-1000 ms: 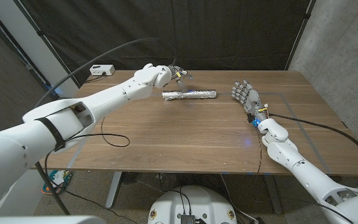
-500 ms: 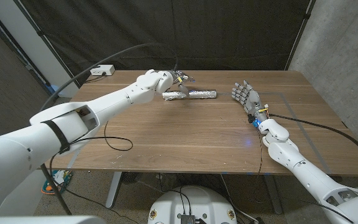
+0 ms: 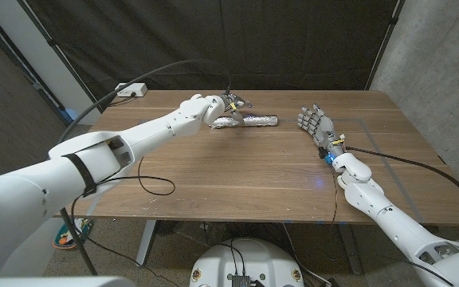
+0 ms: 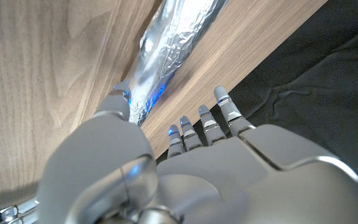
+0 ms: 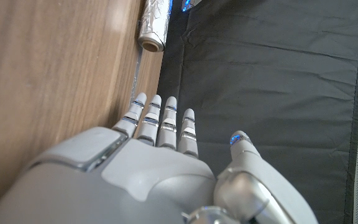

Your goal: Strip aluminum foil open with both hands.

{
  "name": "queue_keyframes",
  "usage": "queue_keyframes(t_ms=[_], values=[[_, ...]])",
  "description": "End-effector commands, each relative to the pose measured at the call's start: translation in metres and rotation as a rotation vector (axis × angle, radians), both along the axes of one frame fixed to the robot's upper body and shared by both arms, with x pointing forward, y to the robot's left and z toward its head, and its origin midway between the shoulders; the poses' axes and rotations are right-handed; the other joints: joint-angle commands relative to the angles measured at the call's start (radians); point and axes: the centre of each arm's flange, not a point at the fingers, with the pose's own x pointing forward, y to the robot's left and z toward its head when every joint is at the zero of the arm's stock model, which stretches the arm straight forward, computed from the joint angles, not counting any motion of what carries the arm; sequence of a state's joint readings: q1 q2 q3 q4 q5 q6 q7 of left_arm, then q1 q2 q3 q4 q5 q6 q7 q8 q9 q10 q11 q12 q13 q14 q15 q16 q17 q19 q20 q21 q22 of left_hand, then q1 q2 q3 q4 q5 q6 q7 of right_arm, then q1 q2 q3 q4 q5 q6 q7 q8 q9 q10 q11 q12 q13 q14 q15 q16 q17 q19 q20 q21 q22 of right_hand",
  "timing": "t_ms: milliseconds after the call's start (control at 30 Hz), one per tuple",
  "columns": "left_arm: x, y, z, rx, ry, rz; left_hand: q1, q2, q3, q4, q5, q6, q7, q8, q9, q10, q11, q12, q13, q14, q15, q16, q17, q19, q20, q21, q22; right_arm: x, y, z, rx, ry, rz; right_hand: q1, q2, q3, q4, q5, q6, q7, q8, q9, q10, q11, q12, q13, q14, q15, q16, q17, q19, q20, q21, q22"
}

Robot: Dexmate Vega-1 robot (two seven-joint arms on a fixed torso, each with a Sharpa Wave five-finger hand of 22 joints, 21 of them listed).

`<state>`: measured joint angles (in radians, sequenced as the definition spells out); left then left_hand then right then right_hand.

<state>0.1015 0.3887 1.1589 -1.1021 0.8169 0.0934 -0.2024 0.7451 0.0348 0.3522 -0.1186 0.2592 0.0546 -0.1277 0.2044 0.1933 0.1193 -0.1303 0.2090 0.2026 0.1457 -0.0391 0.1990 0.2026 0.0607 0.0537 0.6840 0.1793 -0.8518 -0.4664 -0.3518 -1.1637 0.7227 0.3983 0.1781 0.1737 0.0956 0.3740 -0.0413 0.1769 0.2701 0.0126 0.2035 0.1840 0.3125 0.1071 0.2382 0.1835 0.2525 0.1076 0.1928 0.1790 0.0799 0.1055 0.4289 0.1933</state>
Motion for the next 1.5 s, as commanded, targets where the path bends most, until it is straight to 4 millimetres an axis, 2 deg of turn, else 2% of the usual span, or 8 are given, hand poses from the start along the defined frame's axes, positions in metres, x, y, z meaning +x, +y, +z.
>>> queue_keyframes(t_ms=[33, 133, 800, 1133, 1233, 1333, 1400, 1500], values=[[0.005, -0.010, -0.005, 0.055, -0.006, 0.002, 0.019, 0.004, 0.007, 0.003, 0.004, 0.010, -0.030, 0.010, 0.003, -0.006, -0.001, 0.000, 0.005, -0.006, -0.052, -0.004, 0.003, 0.000, -0.009, -0.004, 0.004, -0.001, -0.002, -0.002, 0.004, 0.001, -0.002, -0.007, 0.001, 0.004, 0.003, 0.005, 0.012, -0.001, 0.005, 0.002, 0.009, 0.001, 0.007, 0.005, 0.010, -0.001, 0.010, 0.006, 0.008, 0.006, -0.004, 0.001], [0.006, -0.012, -0.006, 0.075, -0.001, 0.007, 0.021, 0.005, 0.005, 0.004, 0.004, 0.014, -0.047, 0.012, 0.004, -0.010, -0.002, 0.000, 0.006, -0.014, -0.050, -0.007, 0.003, -0.002, -0.009, -0.006, 0.004, -0.001, -0.002, -0.002, 0.006, 0.000, -0.001, -0.008, 0.001, 0.004, 0.004, 0.005, 0.014, -0.002, 0.005, 0.002, 0.011, -0.001, 0.008, 0.005, 0.013, -0.001, 0.010, 0.006, 0.010, 0.006, -0.003, 0.001], [0.013, -0.017, -0.008, 0.188, 0.036, 0.086, 0.031, 0.003, -0.005, 0.004, 0.002, 0.023, -0.059, 0.014, 0.003, -0.031, -0.002, -0.002, 0.007, -0.048, -0.044, -0.014, 0.004, -0.015, -0.017, -0.017, 0.005, -0.002, -0.002, -0.005, 0.011, 0.001, -0.002, -0.017, 0.002, 0.003, 0.008, 0.005, 0.018, -0.001, 0.003, 0.002, 0.015, 0.001, 0.007, 0.005, 0.017, -0.001, 0.010, 0.008, 0.013, 0.007, -0.006, 0.002], [0.011, -0.022, -0.011, 0.234, 0.031, 0.096, 0.038, 0.008, -0.009, 0.005, 0.001, 0.082, -0.071, 0.034, 0.003, -0.021, -0.003, 0.005, 0.007, -0.053, -0.045, -0.011, 0.005, -0.015, -0.019, -0.020, 0.006, -0.002, -0.002, -0.007, 0.016, 0.001, 0.000, -0.022, 0.003, 0.002, 0.011, 0.005, 0.019, -0.002, 0.001, 0.002, 0.017, 0.001, 0.006, 0.006, 0.019, 0.000, 0.010, 0.008, 0.015, 0.008, -0.007, 0.002], [0.011, -0.023, -0.012, 0.233, 0.041, 0.096, 0.044, 0.007, -0.014, 0.004, -0.001, 0.133, -0.062, 0.050, 0.002, 0.000, -0.006, 0.015, 0.007, -0.046, -0.050, -0.006, 0.003, -0.004, -0.021, -0.019, 0.006, -0.002, -0.002, -0.007, 0.017, 0.000, 0.000, -0.023, 0.003, 0.001, 0.013, 0.004, 0.019, -0.002, 0.001, 0.002, 0.018, 0.002, 0.006, 0.006, 0.019, 0.000, 0.010, 0.009, 0.015, 0.008, -0.007, 0.002], [0.010, -0.023, -0.013, 0.218, 0.059, 0.096, 0.049, 0.004, -0.016, 0.002, -0.002, 0.147, -0.060, 0.052, 0.001, 0.014, -0.011, 0.020, 0.006, -0.044, -0.063, -0.006, 0.002, 0.020, -0.009, -0.011, 0.005, -0.002, -0.002, -0.007, 0.016, -0.002, 0.000, -0.025, 0.003, 0.001, 0.014, 0.004, 0.019, -0.002, 0.000, 0.002, 0.019, 0.004, 0.006, 0.006, 0.018, -0.001, 0.010, 0.009, 0.015, 0.008, -0.008, 0.002], [0.010, -0.022, -0.013, 0.205, 0.064, 0.100, 0.056, 0.005, -0.018, 0.001, -0.003, 0.177, -0.056, 0.059, 0.000, 0.037, -0.018, 0.026, 0.005, -0.024, -0.094, 0.001, -0.001, 0.040, -0.001, -0.007, 0.005, -0.002, -0.002, -0.007, 0.016, -0.003, 0.000, -0.026, 0.003, 0.001, 0.014, 0.004, 0.019, -0.002, 0.000, 0.002, 0.019, 0.004, 0.006, 0.006, 0.019, -0.001, 0.010, 0.009, 0.015, 0.008, -0.008, 0.002], [0.010, -0.021, -0.015, 0.179, 0.056, 0.097, 0.060, 0.010, -0.021, 0.003, -0.006, 0.190, -0.059, 0.057, -0.001, 0.088, -0.029, 0.039, 0.003, 0.025, -0.114, 0.016, -0.004, 0.068, 0.006, 0.000, 0.004, -0.002, -0.002, -0.006, 0.014, -0.004, 0.001, -0.028, 0.003, 0.000, 0.015, 0.004, 0.019, -0.001, 0.000, 0.002, 0.019, 0.002, 0.005, 0.006, 0.020, 0.000, 0.010, 0.009, 0.016, 0.009, -0.008, 0.002]])
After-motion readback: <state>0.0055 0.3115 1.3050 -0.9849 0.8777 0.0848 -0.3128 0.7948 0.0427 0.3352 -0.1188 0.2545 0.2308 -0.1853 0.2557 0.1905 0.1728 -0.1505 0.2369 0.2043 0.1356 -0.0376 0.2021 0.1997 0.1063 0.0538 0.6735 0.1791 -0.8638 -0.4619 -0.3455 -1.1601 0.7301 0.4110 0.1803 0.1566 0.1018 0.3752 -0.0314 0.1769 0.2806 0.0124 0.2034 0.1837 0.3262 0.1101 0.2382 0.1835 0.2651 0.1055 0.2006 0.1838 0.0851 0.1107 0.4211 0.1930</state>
